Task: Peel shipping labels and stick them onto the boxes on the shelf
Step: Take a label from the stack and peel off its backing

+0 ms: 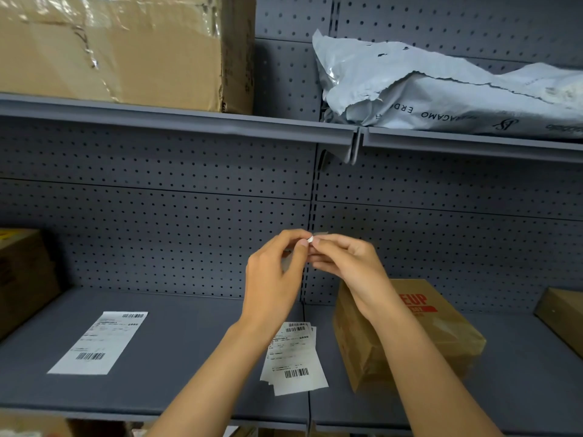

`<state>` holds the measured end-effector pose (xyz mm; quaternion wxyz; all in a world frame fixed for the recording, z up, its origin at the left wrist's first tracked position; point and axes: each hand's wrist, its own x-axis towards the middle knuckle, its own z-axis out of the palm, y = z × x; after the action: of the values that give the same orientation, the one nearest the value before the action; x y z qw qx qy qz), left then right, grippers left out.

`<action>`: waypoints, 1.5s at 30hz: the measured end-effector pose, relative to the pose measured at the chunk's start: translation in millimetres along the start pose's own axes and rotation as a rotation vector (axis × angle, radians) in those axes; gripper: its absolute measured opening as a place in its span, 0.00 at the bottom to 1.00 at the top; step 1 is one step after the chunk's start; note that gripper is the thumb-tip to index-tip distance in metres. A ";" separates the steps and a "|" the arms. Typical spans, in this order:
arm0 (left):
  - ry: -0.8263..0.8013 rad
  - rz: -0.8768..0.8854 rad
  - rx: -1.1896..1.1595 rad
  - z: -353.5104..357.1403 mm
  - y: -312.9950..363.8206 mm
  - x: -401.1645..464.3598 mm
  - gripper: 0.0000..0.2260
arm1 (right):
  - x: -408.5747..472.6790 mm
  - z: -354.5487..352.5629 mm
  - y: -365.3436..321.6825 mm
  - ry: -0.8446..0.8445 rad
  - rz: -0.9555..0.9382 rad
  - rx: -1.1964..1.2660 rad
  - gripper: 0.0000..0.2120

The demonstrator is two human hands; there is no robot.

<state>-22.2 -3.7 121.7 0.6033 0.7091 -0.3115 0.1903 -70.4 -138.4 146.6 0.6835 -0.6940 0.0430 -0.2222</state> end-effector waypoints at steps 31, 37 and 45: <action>0.002 -0.055 -0.048 3.8 5.9 5.1 0.06 | 5.6 3.9 23.1 0.201 -0.345 -0.394 0.06; 0.009 -0.075 -0.066 1.6 8.7 6.6 0.06 | 1.4 5.3 21.1 0.235 -0.370 -0.405 0.06; 0.049 -0.112 -0.057 6.1 11.6 11.4 0.07 | -3.8 8.7 14.2 0.243 -0.355 -0.372 0.05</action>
<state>-22.2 -13.0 136.3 0.6404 0.7030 -0.2619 0.1647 -67.1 -129.8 132.2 0.4847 -0.7725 0.0423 -0.4080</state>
